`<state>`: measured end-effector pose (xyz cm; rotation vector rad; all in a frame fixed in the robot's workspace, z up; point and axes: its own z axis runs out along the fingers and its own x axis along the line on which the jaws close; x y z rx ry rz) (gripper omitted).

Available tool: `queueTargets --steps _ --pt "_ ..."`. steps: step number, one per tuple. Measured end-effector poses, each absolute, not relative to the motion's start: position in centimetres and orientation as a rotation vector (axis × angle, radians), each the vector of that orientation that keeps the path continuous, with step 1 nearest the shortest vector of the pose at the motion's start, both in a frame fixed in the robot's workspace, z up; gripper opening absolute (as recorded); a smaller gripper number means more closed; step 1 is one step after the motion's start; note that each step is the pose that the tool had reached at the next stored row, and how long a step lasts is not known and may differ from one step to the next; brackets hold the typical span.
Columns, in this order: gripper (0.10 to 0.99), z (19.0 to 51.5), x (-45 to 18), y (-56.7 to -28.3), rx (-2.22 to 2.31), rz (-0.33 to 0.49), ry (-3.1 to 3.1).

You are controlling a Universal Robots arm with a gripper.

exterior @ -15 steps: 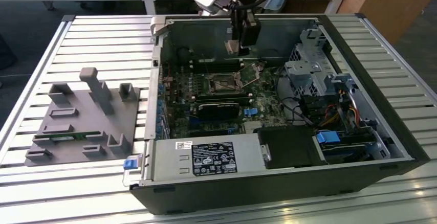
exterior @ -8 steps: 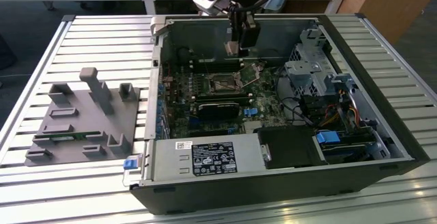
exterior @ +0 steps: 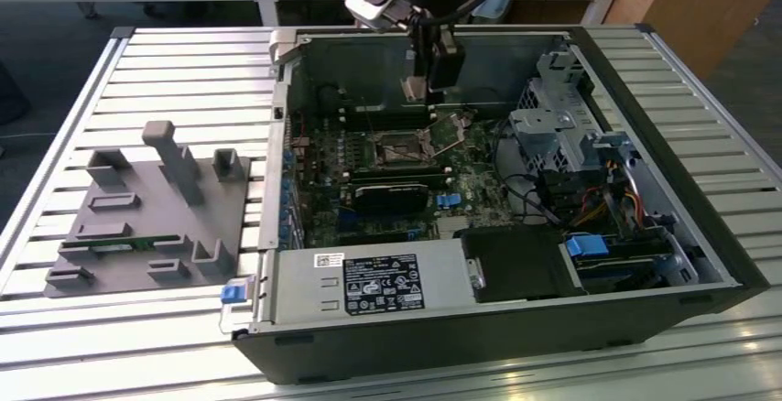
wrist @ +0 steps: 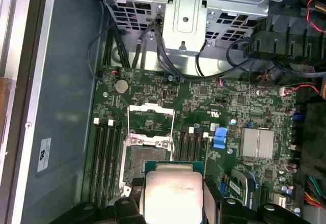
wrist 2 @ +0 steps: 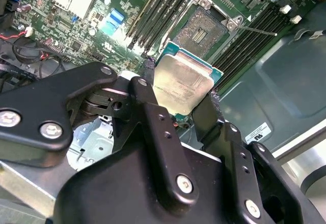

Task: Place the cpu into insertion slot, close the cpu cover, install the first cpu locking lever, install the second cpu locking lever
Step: 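Place the cpu into insertion slot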

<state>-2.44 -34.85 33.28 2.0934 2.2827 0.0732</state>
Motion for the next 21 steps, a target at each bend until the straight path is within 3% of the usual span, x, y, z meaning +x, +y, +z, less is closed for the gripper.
queueTargets --steps 21 --pt "0.545 30.8 -2.5 -34.8 2.104 0.069 2.277"
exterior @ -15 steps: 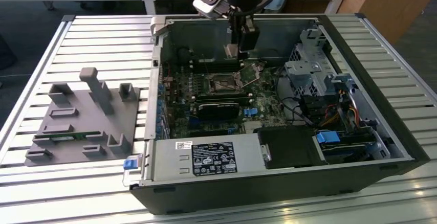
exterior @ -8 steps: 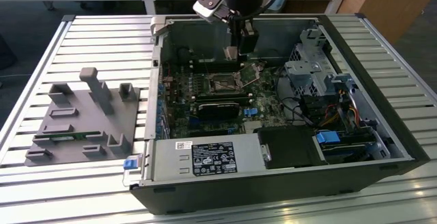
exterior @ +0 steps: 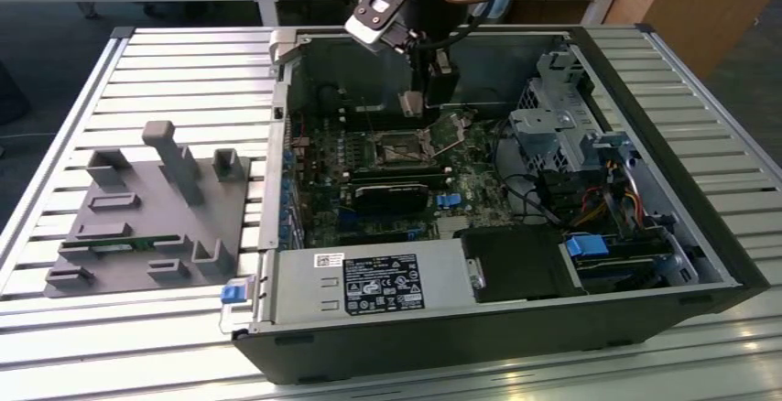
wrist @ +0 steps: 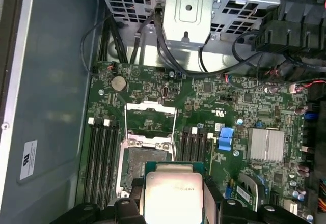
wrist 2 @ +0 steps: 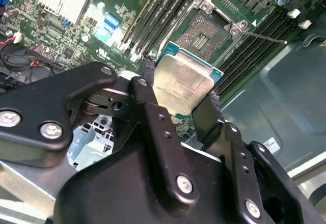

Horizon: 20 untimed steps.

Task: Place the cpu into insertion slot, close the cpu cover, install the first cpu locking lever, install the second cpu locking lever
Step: 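Place the cpu into insertion slot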

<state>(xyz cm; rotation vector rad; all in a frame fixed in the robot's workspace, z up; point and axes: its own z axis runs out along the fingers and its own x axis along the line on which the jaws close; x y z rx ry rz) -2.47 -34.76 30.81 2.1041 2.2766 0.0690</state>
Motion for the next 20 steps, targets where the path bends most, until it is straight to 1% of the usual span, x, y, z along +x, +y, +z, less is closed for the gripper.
queueTargets --steps 20 --pt "0.545 29.5 -2.5 -34.7 2.164 0.067 2.218"
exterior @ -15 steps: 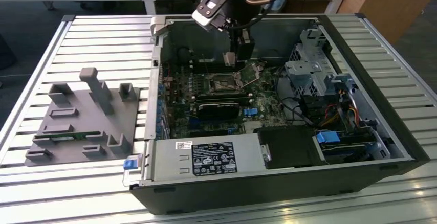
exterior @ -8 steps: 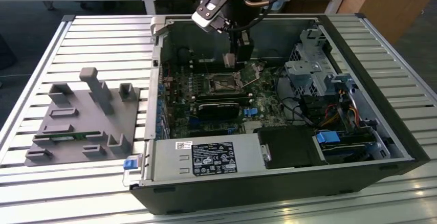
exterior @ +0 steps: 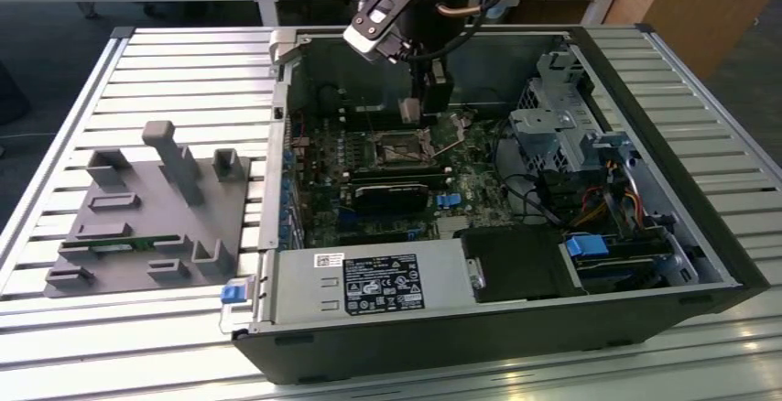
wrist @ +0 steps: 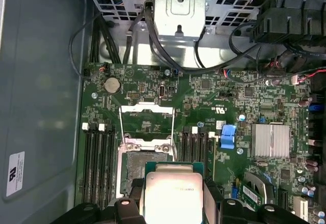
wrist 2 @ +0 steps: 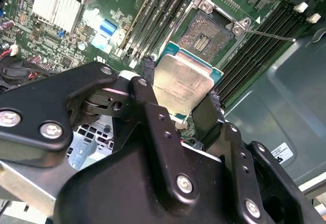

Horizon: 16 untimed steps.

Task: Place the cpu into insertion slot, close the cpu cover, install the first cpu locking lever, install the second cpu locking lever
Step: 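Place the cpu into insertion slot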

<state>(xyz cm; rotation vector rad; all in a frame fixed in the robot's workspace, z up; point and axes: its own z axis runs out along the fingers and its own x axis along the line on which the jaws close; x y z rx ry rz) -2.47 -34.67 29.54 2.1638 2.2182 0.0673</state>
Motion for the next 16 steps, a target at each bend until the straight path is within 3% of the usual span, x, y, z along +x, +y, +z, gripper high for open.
queueTargets --steps 16 --pt "0.545 28.50 -2.47 -34.67 2.163 0.066 2.218"
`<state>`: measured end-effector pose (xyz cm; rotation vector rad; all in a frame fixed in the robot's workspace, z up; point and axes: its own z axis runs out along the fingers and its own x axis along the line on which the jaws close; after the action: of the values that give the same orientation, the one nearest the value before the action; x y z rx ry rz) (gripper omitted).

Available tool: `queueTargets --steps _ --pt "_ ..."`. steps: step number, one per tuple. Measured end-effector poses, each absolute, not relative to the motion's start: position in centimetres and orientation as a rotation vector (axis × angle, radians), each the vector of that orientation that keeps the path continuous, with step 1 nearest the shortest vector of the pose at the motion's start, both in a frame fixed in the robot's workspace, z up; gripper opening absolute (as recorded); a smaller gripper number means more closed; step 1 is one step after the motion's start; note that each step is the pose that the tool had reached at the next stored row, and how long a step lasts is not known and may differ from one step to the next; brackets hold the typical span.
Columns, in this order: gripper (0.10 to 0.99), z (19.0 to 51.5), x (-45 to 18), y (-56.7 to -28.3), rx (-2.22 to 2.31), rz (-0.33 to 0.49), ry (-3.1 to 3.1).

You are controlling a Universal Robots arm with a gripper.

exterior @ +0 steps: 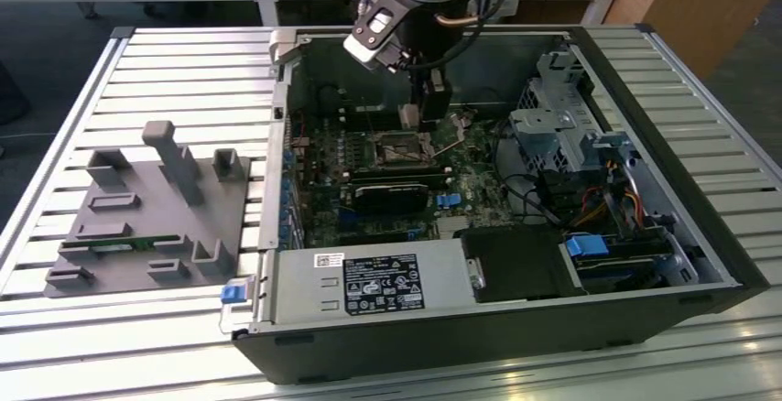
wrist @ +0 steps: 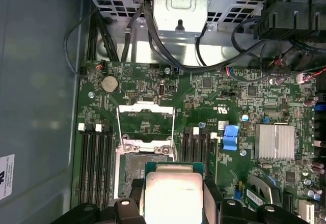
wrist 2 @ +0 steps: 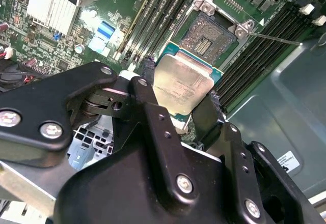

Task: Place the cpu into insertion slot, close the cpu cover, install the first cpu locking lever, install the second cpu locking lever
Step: 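Place the cpu into insertion slot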

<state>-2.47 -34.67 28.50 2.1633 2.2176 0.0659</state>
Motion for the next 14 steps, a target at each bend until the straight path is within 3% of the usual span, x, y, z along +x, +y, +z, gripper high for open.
queueTargets --steps 14 --pt "0.545 26.6 -2.6 -34.2 2.150 0.070 2.229"
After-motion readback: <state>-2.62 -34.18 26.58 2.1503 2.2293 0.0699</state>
